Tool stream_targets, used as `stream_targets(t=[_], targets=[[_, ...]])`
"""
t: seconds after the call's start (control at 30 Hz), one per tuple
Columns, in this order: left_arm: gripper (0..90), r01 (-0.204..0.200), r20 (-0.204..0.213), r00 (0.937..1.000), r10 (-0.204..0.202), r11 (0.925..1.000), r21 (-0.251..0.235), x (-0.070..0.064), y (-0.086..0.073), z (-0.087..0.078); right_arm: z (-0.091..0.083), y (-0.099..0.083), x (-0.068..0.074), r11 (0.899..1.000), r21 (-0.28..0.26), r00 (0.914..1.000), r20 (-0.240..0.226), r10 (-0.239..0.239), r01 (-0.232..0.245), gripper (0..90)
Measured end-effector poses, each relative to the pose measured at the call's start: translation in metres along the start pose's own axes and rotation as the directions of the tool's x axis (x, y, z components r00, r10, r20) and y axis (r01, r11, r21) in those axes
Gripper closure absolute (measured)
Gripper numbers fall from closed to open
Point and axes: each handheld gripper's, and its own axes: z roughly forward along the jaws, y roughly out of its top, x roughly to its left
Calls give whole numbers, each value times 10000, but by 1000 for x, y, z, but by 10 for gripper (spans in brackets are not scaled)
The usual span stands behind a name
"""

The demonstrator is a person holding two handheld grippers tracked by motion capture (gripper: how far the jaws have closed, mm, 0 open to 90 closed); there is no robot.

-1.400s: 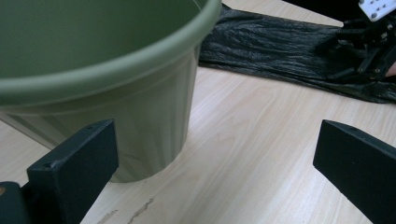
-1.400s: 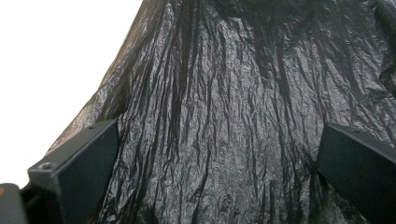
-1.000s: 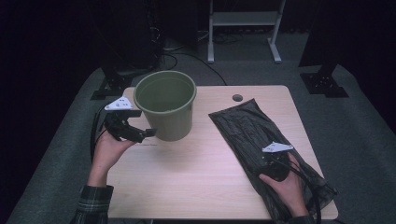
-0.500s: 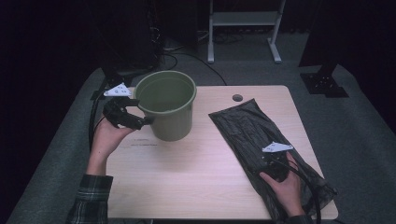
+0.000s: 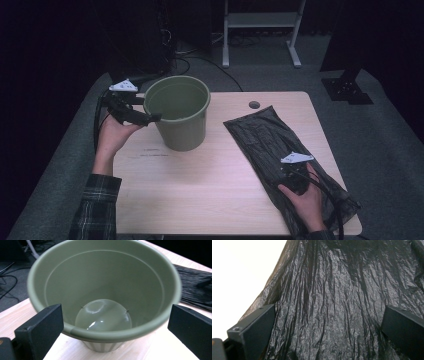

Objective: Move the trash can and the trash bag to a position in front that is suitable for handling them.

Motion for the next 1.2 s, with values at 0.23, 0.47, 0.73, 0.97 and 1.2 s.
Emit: stream_targets(t=[0.23, 0.47, 0.73, 0.97, 1.2], targets=[[0, 173, -227, 9996, -169, 9996, 204, 11, -1, 9, 0, 0, 0, 10000, -3, 10000, -2, -5, 5, 0], [0, 580, -271, 9980, -574, 9981, 216, 21, -4, 17, 0, 0, 0, 10000, -3, 10000, -4, -7, 7, 0], [0, 894, -199, 9958, -889, 9956, 284, 30, -7, 21, 0, 0, 0, 10000, -8, 10000, -2, 2, -2, 0], [0, 945, -171, 9954, -941, 9953, 223, 31, -8, 21, 0, 0, 0, 10000, -3, 10000, -5, -4, 4, 0], [0, 1056, -167, 9943, -1052, 9941, 228, 33, -9, 24, -1, -1, 0, 10000, 1, 10000, -61, -64, 64, 0]])
